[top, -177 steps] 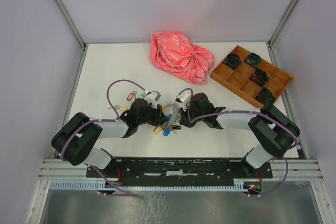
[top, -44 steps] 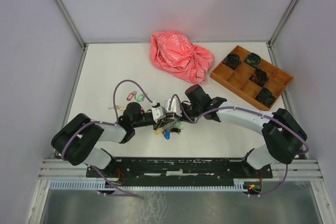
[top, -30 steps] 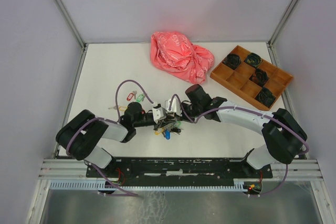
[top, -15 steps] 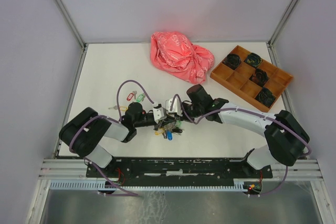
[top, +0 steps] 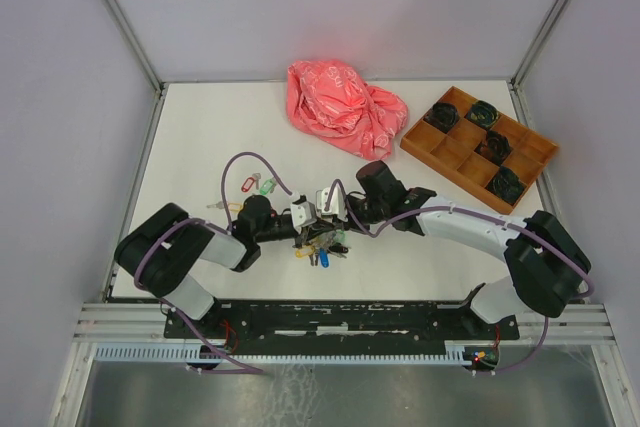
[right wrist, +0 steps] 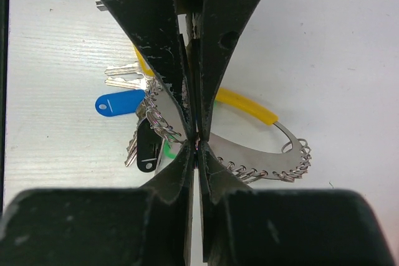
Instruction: Put the keys on the keyring
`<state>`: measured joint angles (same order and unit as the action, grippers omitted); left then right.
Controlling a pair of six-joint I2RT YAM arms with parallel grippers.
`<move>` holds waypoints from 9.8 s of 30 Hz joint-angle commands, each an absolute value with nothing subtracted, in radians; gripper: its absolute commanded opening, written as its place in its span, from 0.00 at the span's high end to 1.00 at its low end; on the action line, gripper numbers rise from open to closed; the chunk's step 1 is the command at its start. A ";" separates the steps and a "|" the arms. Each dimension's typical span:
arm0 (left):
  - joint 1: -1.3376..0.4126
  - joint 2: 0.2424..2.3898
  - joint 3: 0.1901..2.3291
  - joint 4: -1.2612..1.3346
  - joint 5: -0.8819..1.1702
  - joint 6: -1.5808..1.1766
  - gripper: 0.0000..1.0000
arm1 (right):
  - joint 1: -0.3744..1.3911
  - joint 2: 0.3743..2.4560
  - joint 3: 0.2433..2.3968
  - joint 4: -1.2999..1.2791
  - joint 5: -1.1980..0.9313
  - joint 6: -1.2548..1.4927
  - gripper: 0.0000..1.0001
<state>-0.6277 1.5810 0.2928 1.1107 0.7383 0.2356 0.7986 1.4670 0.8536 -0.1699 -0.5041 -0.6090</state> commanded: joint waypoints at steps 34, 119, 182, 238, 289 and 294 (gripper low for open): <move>-0.749 1.130 0.462 0.343 0.430 0.502 0.97 | 0.804 1.215 0.468 0.517 -0.388 -0.306 0.61; -0.758 1.138 0.528 0.221 0.524 0.496 0.97 | 0.770 1.355 0.622 0.329 -0.645 -0.483 0.72; -0.766 1.073 0.235 0.853 0.254 -0.079 0.44 | 0.776 1.115 0.556 0.359 -0.364 -0.053 0.99; -1.117 1.374 0.163 1.527 -0.256 0.382 0.68 | 0.952 1.002 0.423 0.501 -0.006 -0.163 0.99; -1.138 1.488 0.252 1.534 -0.280 0.390 0.78 | 0.967 1.023 0.439 0.505 0.023 -0.089 0.99; -1.141 1.482 0.244 1.509 -0.241 0.373 0.76 | 0.969 1.015 0.439 0.503 0.046 -0.081 0.99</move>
